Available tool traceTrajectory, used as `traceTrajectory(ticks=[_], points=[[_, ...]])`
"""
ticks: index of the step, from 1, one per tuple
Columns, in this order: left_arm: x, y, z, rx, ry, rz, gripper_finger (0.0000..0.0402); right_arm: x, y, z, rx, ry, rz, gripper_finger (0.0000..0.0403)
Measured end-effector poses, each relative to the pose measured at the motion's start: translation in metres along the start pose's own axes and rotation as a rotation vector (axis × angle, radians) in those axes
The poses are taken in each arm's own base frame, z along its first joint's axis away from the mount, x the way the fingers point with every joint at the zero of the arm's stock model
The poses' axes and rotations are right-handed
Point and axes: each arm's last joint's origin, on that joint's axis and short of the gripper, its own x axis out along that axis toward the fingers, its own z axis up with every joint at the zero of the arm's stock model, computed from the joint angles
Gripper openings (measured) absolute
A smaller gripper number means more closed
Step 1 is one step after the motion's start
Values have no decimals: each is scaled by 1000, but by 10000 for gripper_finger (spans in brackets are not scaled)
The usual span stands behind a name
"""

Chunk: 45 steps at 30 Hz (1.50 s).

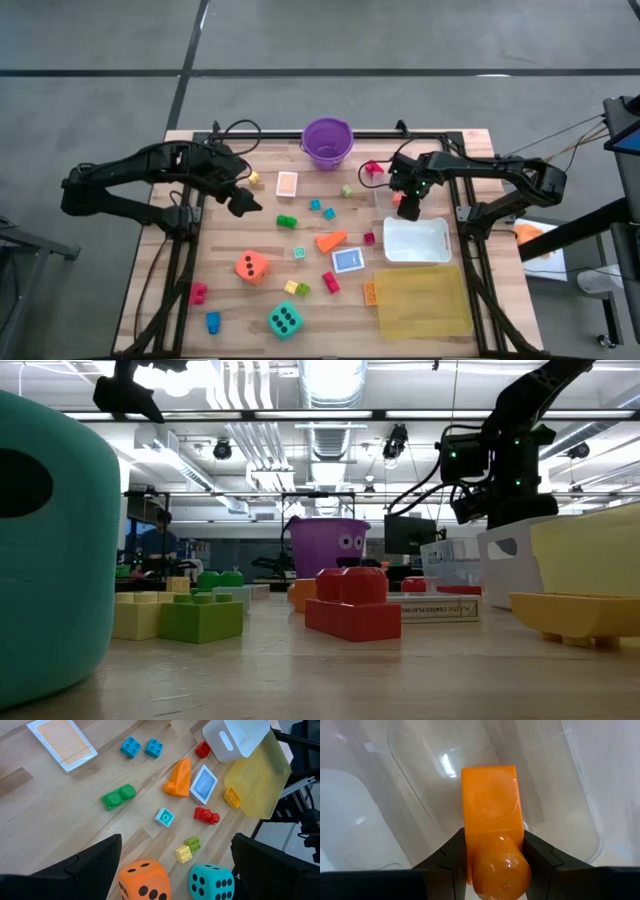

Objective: Pick & Place Toys
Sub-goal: Put the orange game piece into the transparent bin, then put the dark blue game piece into the transparent bin

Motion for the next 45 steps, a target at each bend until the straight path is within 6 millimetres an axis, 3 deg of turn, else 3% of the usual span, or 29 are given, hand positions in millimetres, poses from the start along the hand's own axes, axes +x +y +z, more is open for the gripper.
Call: traceTrajectory(ticks=[8,15,30,39,45], points=[[0,0,0,1,-2,-3,365,0,0,0,-12,-1,15,127],[0,0,0,1,-2,-2,364,0,0,0,-11,-2,15,170],[0,0,0,1,-2,-3,364,-4,0,3,-12,-6,15,178],[0,0,0,1,-2,-3,364,-30,1,13,-26,17,28,178],[0,0,0,8,5,-9,364,-67,2,23,-2,-77,20,179]])
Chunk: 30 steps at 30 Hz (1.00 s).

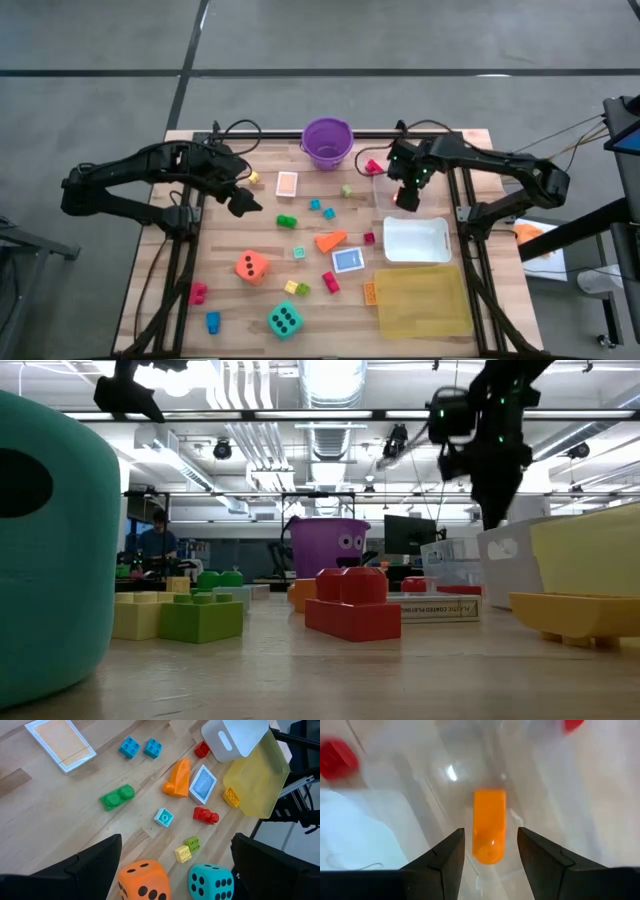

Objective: Pick & Place Toys
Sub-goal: Put the dark blue game piece into the transparent bin

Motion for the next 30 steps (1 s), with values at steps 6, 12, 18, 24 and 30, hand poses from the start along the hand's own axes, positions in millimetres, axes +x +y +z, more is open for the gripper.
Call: traceTrajectory(ticks=[6,12,18,24,30], points=[[0,-1,-2,14,41,-32,365,-43,3,0,85,-179,-3,179],[5,-4,-3,28,72,-29,365,-64,4,-4,290,-340,34,179],[14,-11,-17,143,197,-6,365,-66,14,5,518,-521,229,179],[13,-18,-40,229,318,24,365,-71,34,16,436,-639,307,179],[21,-17,-57,71,365,111,365,-66,39,22,417,-634,312,179]])
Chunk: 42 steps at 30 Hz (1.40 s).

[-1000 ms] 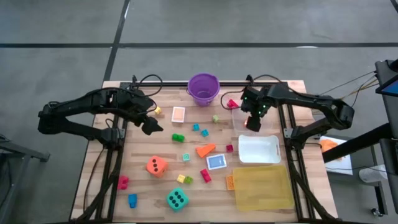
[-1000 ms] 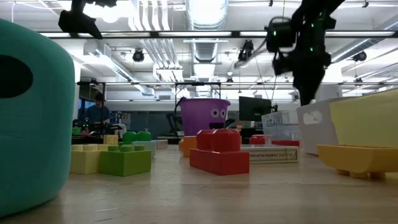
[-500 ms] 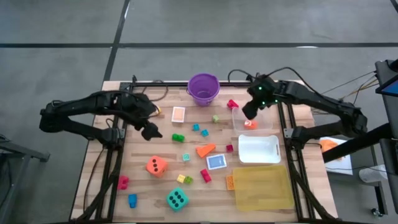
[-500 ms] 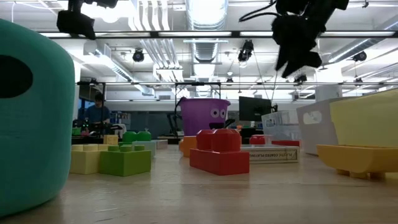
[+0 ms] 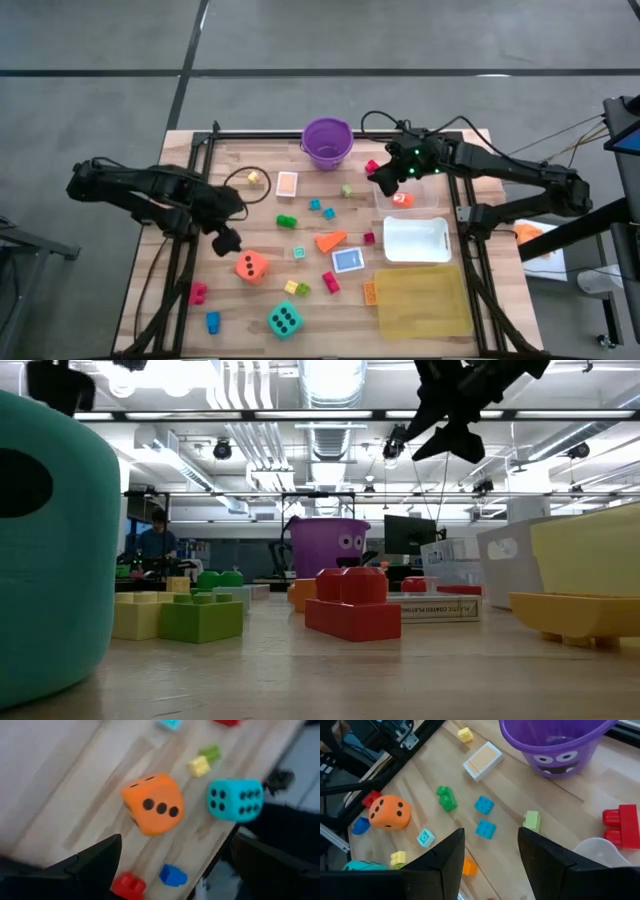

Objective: Pick & Place Toys
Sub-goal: Put the dark blue game piece into the transparent bin

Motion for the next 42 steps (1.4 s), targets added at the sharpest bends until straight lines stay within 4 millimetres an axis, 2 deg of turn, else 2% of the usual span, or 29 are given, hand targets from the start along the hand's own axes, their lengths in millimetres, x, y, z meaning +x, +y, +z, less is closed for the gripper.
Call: traceTrajectory(ticks=[3,6,11,15,21,29,32,38,42], points=[[10,4,-2,-159,1,47,365,4,-1,0,2,11,-7,179],[21,7,-7,-223,49,73,365,8,-1,0,1,21,-13,179],[39,4,-24,-209,188,57,365,10,-2,0,-18,26,-16,179],[44,-2,-37,-220,245,59,365,9,-2,0,-41,23,-13,179],[52,-9,-45,-220,324,81,365,9,-1,0,-76,22,-11,179],[79,-26,-60,-180,517,172,365,9,0,-1,-105,27,-5,179],[86,-31,-64,-218,529,199,365,10,2,-2,-138,33,5,179],[103,-50,-71,-269,504,145,365,10,6,-5,-212,43,20,179],[119,-58,-80,-333,486,202,365,10,7,-6,-240,46,26,179]])
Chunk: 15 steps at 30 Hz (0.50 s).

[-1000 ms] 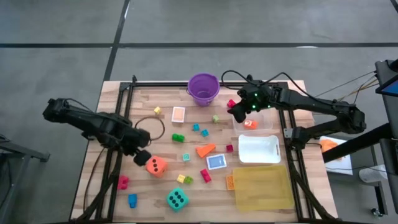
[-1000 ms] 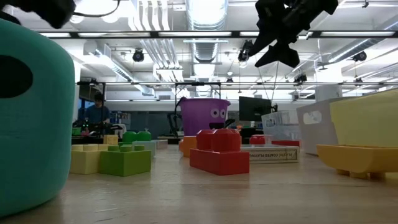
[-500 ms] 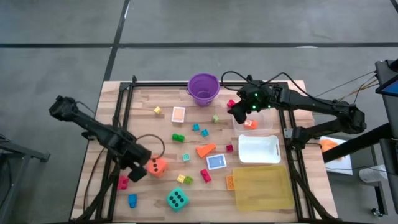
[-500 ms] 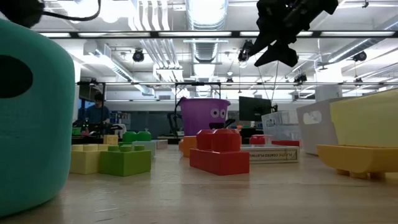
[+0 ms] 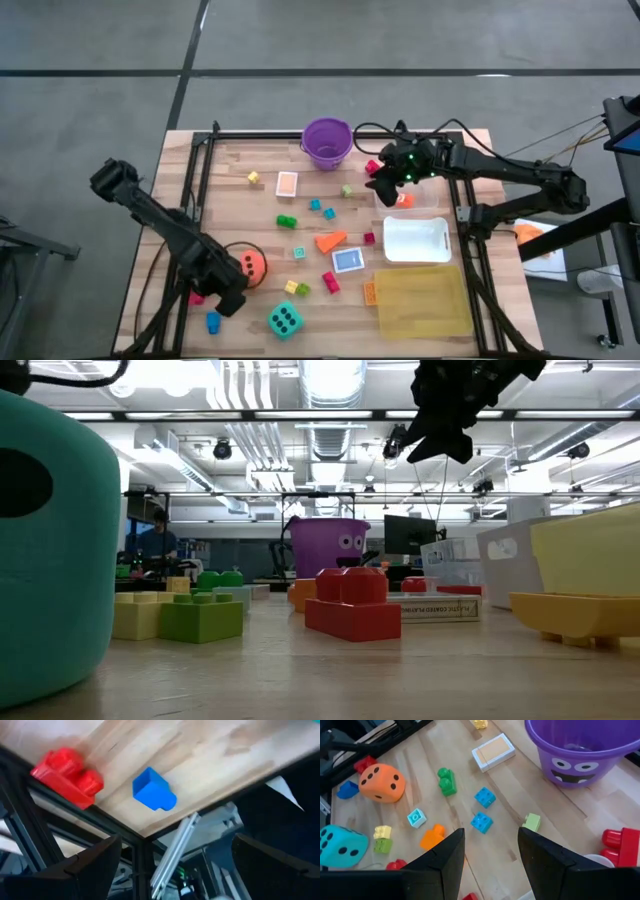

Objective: Pick & Place Toys
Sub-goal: Put the dark blue game piece into the transparent bin

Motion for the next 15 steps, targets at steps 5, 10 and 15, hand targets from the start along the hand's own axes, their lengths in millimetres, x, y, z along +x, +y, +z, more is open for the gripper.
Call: traceTrajectory(ticks=[5,10,15], points=[[12,-6,-3,-106,-90,-1,365,0,2,-1,-8,9,23,179],[22,-16,-10,-99,-134,-71,365,1,6,-2,2,17,38,179],[37,-16,-18,-186,-138,-31,364,1,14,-6,1,28,60,179]])
